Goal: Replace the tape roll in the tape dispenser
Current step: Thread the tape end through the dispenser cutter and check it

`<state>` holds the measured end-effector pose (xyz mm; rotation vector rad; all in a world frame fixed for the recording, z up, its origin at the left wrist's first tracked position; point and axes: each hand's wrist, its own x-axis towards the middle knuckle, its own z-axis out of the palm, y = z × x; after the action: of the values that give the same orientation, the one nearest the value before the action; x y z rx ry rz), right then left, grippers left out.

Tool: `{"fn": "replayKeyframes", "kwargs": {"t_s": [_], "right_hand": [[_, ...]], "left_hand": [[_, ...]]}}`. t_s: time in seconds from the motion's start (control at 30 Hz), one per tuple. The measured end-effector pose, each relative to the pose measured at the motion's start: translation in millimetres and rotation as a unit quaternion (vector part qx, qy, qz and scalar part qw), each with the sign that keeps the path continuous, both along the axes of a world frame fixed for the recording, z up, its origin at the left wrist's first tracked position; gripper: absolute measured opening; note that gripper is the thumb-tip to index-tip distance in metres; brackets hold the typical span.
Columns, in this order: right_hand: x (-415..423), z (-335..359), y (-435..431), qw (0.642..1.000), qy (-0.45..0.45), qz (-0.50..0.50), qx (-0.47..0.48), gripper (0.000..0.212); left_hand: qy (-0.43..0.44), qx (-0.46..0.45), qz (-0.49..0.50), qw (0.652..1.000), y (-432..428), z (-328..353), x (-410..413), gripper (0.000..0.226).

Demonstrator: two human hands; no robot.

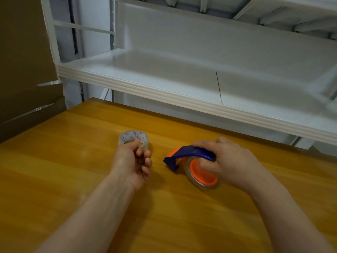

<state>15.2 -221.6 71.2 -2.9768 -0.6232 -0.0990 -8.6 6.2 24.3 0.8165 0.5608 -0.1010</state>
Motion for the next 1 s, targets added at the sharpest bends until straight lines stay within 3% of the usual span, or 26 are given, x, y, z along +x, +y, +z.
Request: {"fn": "replayKeyframes", "kwargs": {"t_s": [0.53, 0.83, 1.0], "right_hand": [[0.2, -2.6, -2.6, 0.999, 0.033, -0.001, -0.013, 0.046], [-3.3, 0.2, -3.9, 0.998, 0.052, -0.005, -0.027, 0.060], [-6.3, 3.6, -1.7, 0.998, 0.045, -0.013, -0.035, 0.078]], "left_hand": [[0.015, 0.023, -0.006, 1.000, -1.0, -1.6, 1.4, 0.042], [0.015, 0.034, -0.012, 0.999, -2.3, -3.4, 1.0, 0.040], [0.010, 0.037, -0.017, 0.999, -2.9, -2.7, 1.1, 0.040]]}}
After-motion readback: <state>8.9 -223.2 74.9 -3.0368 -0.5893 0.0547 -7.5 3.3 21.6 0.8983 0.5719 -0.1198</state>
